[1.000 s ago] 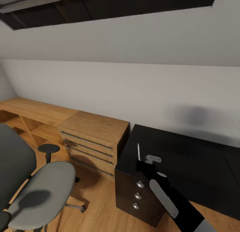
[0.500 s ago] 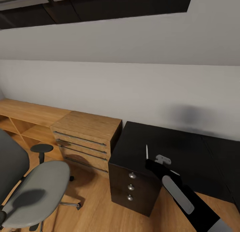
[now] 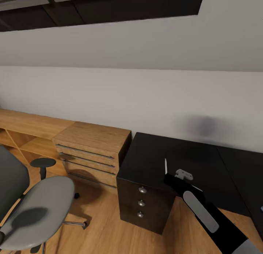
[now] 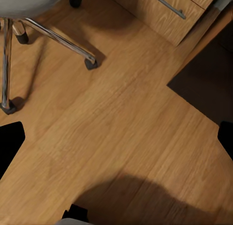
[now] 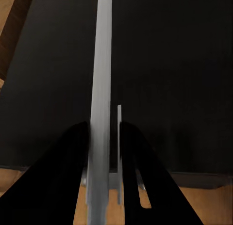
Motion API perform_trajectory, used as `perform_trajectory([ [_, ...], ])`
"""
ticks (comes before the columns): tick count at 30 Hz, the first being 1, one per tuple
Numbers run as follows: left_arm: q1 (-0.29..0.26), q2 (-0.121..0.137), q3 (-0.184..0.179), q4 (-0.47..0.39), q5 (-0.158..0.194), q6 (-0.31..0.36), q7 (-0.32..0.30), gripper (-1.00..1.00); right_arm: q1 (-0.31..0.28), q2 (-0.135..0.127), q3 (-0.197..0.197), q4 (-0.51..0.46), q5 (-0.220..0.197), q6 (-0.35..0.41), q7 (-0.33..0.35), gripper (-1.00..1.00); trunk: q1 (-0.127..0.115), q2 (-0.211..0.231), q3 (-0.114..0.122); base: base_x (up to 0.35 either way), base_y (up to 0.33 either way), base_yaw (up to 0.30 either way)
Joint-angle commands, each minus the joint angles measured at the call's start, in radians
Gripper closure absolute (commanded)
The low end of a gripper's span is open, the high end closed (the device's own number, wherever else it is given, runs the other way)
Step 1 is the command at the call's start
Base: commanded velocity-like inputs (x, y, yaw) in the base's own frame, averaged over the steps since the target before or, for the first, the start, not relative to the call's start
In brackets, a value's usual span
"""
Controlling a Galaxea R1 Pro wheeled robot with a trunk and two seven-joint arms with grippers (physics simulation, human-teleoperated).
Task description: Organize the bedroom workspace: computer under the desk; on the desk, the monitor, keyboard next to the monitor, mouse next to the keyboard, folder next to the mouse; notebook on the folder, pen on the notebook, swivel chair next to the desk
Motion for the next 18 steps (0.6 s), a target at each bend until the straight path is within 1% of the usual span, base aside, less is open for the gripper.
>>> perform_trajectory([
  [1,0.000,0.001,-0.003,0.000,0.009,-0.007,0.003,-1.00,-0.001,-0.007,0.002,-0.001,-0.006,0.001,-0.007,1.00,0.000,-0.001,-0.001,-0.001,0.000,-0.217],
  [4,0.000,0.001,-0.003,0.005,0.010,-0.008,0.003,-1.00,-0.001,-0.016,-0.005,-0.001,-0.007,0.003,-0.007,1.00,0.000,-0.001,0.001,0.000,0.000,-0.233],
  [5,0.000,0.001,-0.003,0.007,0.010,-0.008,0.003,-1.00,-0.001,-0.018,-0.019,0.000,-0.007,0.006,-0.008,1.00,0.000,-0.001,0.001,0.000,0.000,-0.248],
  [7,0.000,0.001,-0.003,0.009,0.010,-0.008,0.003,-1.00,-0.001,-0.022,-0.062,0.002,-0.007,0.017,-0.009,1.00,0.000,-0.001,0.001,0.000,0.000,-0.257],
  [8,0.000,0.001,-0.003,0.009,0.010,-0.008,0.003,-1.00,-0.001,-0.024,-0.088,0.005,-0.007,0.034,-0.009,1.00,0.000,-0.001,0.001,0.000,0.000,-0.264],
  [9,0.000,0.001,-0.003,0.010,0.009,-0.008,0.003,-1.00,-0.001,-0.024,-0.101,0.007,-0.007,0.046,-0.010,1.00,0.000,-0.001,0.001,0.000,0.000,-0.266],
  [10,0.000,0.001,-0.003,0.010,0.009,-0.008,0.003,-1.00,-0.001,-0.025,-0.131,0.012,-0.007,0.072,-0.014,1.00,0.000,-0.001,0.001,0.000,0.000,-0.268],
  [12,0.000,0.001,-0.003,0.010,0.009,-0.008,0.003,-1.00,-0.001,-0.025,-0.205,0.023,-0.007,0.129,-0.025,1.00,0.000,-0.001,0.001,0.000,0.000,-0.271],
  [13,0.000,0.001,-0.003,0.011,0.009,-0.008,0.003,-1.00,-0.001,-0.025,-0.224,0.025,-0.006,0.143,-0.028,1.00,0.000,-0.001,0.001,0.000,0.000,-0.272],
  [14,0.000,0.001,-0.003,0.011,0.009,-0.008,0.003,-1.00,-0.001,-0.025,-0.259,0.030,-0.006,0.168,-0.032,1.00,0.000,-0.001,0.001,0.000,0.000,-0.272],
  [15,0.000,0.001,-0.003,0.011,0.009,-0.008,0.003,-1.00,-0.001,-0.025,-0.275,0.032,-0.006,0.179,-0.034,1.00,0.000,-0.001,0.001,0.000,0.000,-0.273],
  [16,0.000,0.001,-0.003,0.011,0.010,-0.008,0.003,-1.00,-0.001,-0.026,-0.301,0.034,-0.005,0.198,-0.036,1.00,0.000,-0.001,0.001,0.000,0.000,-0.273],
  [17,0.000,0.001,-0.003,0.011,0.010,-0.008,0.003,-1.00,-0.001,-0.026,-0.312,0.035,-0.004,0.206,-0.037,1.00,0.000,-0.001,0.001,0.000,0.000,-0.273],
  [18,0.000,0.001,-0.003,0.012,0.009,-0.008,0.003,-1.00,-0.001,-0.028,-0.334,0.037,-0.004,0.217,-0.039,1.00,0.000,-0.001,0.001,0.000,0.000,-0.273],
])
